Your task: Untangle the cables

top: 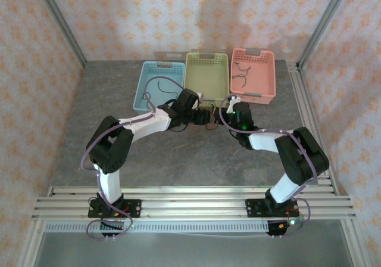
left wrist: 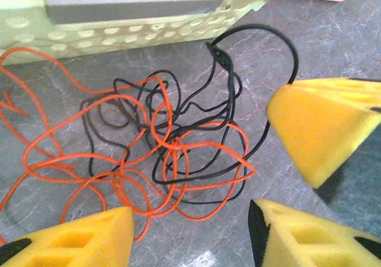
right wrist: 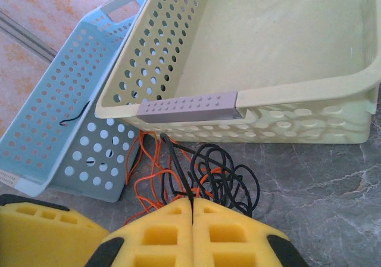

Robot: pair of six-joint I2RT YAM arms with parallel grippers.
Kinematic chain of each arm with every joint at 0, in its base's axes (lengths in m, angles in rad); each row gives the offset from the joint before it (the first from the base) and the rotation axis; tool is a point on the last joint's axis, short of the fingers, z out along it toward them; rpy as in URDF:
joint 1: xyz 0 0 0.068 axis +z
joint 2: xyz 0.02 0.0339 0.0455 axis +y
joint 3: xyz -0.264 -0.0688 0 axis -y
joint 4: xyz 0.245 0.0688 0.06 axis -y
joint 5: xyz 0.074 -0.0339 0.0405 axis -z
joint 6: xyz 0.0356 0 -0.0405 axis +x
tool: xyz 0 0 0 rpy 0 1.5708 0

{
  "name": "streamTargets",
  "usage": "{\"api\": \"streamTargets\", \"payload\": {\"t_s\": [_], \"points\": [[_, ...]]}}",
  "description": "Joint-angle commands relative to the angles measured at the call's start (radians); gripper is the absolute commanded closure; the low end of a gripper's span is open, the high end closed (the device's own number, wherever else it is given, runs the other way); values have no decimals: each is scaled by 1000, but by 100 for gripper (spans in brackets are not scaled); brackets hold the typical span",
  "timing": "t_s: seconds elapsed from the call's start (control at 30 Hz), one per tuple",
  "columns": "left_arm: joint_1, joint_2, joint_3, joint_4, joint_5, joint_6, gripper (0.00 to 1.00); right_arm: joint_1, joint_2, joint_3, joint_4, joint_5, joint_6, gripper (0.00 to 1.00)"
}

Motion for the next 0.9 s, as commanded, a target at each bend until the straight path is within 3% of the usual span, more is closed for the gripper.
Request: {"api": "streamTargets", "payload": {"t_s": [0.0, 0.13, 0.37, 0.57, 0.87], "points": [[-8, 28, 46, -32, 20, 28, 46, 8, -5, 14, 29, -6, 5, 100], [-10, 29, 53, -36, 22, 29, 49, 10, -5, 14, 29, -3, 3, 100], [-13, 67, 72, -56, 21, 35, 62, 11, -5, 15, 26, -5, 3, 100], [-14, 80, 91, -73, 22, 38, 54, 11, -3, 16, 26, -5, 3, 100], [-16, 112, 126, -123, -1, 38, 58, 10, -4, 14, 26, -2, 3, 100]]}}
